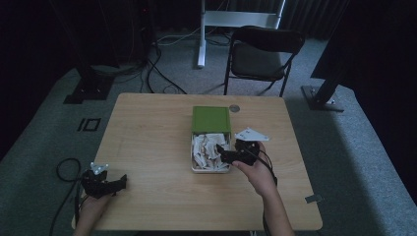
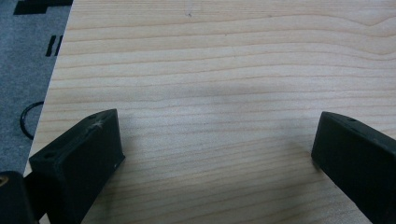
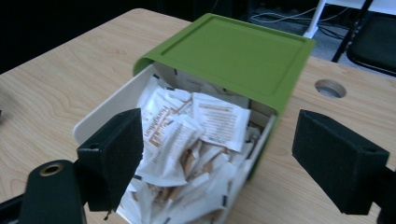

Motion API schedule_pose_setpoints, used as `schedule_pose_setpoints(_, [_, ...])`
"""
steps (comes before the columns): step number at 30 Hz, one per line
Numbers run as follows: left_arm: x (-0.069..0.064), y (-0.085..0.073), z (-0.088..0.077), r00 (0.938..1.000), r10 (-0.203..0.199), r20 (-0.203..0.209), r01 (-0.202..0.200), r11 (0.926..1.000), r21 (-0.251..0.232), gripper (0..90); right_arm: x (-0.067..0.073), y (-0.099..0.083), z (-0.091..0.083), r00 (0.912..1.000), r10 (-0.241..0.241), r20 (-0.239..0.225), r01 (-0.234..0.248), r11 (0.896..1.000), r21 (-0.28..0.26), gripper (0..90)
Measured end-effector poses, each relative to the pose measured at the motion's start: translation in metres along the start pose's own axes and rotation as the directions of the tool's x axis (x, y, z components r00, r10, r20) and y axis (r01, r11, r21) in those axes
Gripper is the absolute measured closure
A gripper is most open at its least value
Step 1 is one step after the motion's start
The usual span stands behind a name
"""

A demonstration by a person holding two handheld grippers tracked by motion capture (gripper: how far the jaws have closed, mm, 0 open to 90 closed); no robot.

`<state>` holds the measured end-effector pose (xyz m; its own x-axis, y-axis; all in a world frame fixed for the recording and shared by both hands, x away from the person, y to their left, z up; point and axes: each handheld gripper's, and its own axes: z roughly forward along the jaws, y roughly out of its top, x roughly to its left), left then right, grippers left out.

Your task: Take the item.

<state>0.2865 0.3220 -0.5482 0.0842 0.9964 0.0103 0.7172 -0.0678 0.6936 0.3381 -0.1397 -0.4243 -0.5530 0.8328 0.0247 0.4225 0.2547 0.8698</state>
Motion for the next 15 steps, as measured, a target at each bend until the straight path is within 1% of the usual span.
schedule_pose_setpoints(2, [0.000,0.000,0.000,1.0000,0.000,0.000,0.000,1.0000,0.000,2.7,0.002,0.000,0.002,1.0000,0.000,-0.004,0.000,1.000,0.000,16.5])
schedule_pose_setpoints(4, [0.000,0.000,0.000,1.0000,0.000,0.000,0.000,1.0000,0.000,2.7,0.007,0.000,0.008,0.9999,-0.001,-0.011,0.001,1.000,0.004,16.7])
schedule_pose_setpoints(6, [0.000,0.000,0.000,1.0000,0.000,0.000,0.000,1.0000,-0.002,2.6,0.010,0.000,0.011,0.9999,-0.005,-0.016,0.005,1.000,0.008,18.5])
schedule_pose_setpoints(8, [0.000,0.000,0.000,1.0000,0.000,0.000,0.000,1.0000,-0.001,2.6,0.013,-0.001,0.014,0.9997,-0.018,-0.016,0.018,1.000,0.016,19.5])
schedule_pose_setpoints(11, [0.000,0.000,0.000,1.0000,0.000,0.000,0.000,1.0000,-0.001,2.7,0.017,-0.002,0.019,0.9994,-0.025,-0.022,0.026,0.999,0.023,19.8])
schedule_pose_setpoints(15, [0.000,0.000,0.000,1.0000,0.000,0.000,0.000,1.0000,-0.001,2.6,0.024,-0.004,0.027,0.9994,-0.019,-0.028,0.020,0.999,0.028,22.3])
